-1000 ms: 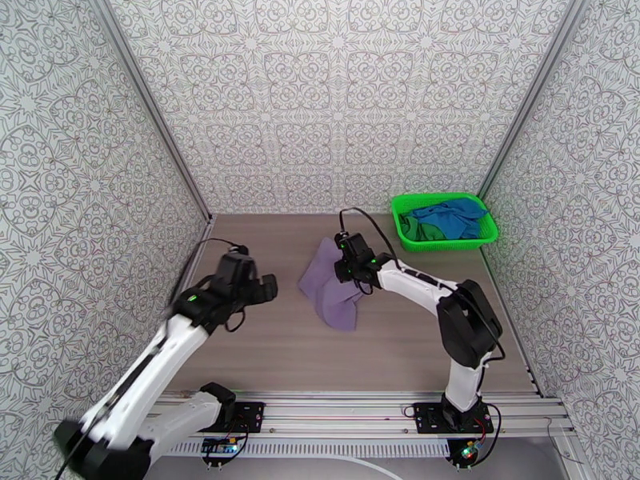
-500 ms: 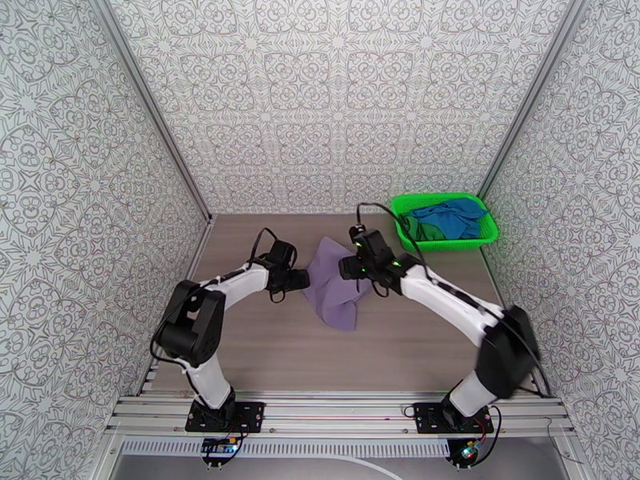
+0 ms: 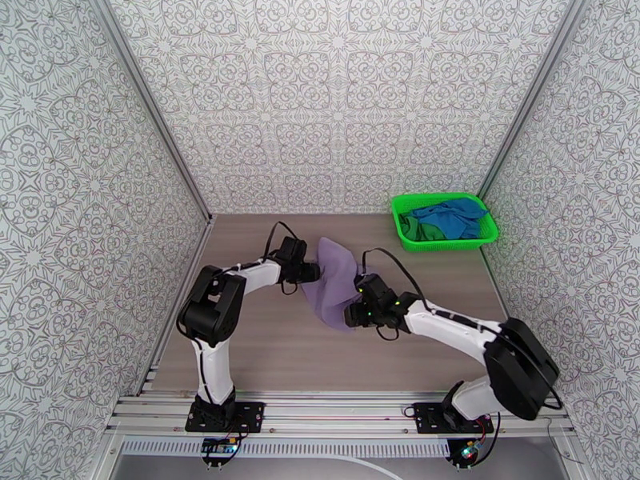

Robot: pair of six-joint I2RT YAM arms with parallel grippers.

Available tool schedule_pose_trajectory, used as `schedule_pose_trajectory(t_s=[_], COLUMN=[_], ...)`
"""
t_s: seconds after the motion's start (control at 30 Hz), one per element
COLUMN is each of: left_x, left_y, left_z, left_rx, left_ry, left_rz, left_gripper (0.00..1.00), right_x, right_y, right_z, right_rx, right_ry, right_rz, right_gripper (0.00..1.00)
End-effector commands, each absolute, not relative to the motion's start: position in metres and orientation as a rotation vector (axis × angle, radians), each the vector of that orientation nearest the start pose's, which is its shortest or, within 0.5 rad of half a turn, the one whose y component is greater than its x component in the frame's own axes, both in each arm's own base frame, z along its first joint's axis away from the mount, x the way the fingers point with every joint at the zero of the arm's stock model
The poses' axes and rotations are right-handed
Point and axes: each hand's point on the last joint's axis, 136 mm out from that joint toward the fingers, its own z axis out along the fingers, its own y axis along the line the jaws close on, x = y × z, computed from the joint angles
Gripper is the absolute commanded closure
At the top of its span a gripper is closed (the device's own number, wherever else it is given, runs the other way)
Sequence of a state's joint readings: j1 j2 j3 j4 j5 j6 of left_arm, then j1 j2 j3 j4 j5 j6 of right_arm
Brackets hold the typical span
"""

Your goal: Fold and stack the mixed laundry pile

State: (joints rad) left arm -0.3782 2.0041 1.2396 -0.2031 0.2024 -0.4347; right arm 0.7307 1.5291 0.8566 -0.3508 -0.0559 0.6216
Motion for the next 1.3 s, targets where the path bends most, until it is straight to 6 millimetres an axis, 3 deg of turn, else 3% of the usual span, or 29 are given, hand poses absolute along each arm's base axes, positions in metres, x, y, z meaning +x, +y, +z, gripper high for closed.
schedule_pose_trajectory(t_s=[0.0,0.07,0.2,0.27,0.4,0.47,0.53,0.7,0.8,0.93,1.17,1.27], left_x=[0.434,0.43,0.423,0.419,0.413,0.408,0.402,0.379,0.37,0.377,0.424,0.441], left_y=[-0.227,-0.227,-0.219,-0.214,-0.2,-0.194,-0.183,-0.146,-0.118,-0.071,-0.003,0.01], left_z=[0.021,0.02,0.025,0.032,0.063,0.092,0.135,0.245,0.295,0.338,0.383,0.399], left_rx=[0.067,0.07,0.052,0.04,0.002,-0.007,-0.017,-0.042,-0.081,-0.183,-0.324,-0.345], left_ry=[2.599,2.604,2.598,2.594,2.574,2.554,2.519,2.476,2.441,2.376,2.282,2.241], left_rz=[-0.662,-0.664,-0.638,-0.636,-0.588,-0.571,-0.528,-0.416,-0.382,-0.361,-0.386,-0.446], left_gripper=[0.91,1.0,1.0,1.0,1.0,1.0,1.0,1.0,1.0,1.0,1.0,1.0], right_x=[0.282,0.282,0.276,0.272,0.268,0.272,0.279,0.301,0.318,0.363,0.464,0.488], right_y=[0.264,0.268,0.274,0.28,0.29,0.293,0.293,0.289,0.286,0.29,0.323,0.336], right_z=[0.052,0.039,0.015,0.012,0.021,0.042,0.077,0.189,0.248,0.307,0.365,0.395], right_rx=[-0.063,-0.046,-0.009,-0.008,-0.012,-0.035,-0.093,-0.234,-0.288,-0.326,-0.376,-0.388], right_ry=[2.658,2.688,2.742,2.753,2.74,2.703,2.652,2.467,2.377,2.281,2.158,2.037], right_rz=[0.578,0.581,0.61,0.651,0.719,0.738,0.717,0.643,0.651,0.714,0.861,0.925], right_gripper=[0.5,0.52,0.56,0.63,1.0,1.0,1.0,1.0,1.0,1.0,1.0,1.0])
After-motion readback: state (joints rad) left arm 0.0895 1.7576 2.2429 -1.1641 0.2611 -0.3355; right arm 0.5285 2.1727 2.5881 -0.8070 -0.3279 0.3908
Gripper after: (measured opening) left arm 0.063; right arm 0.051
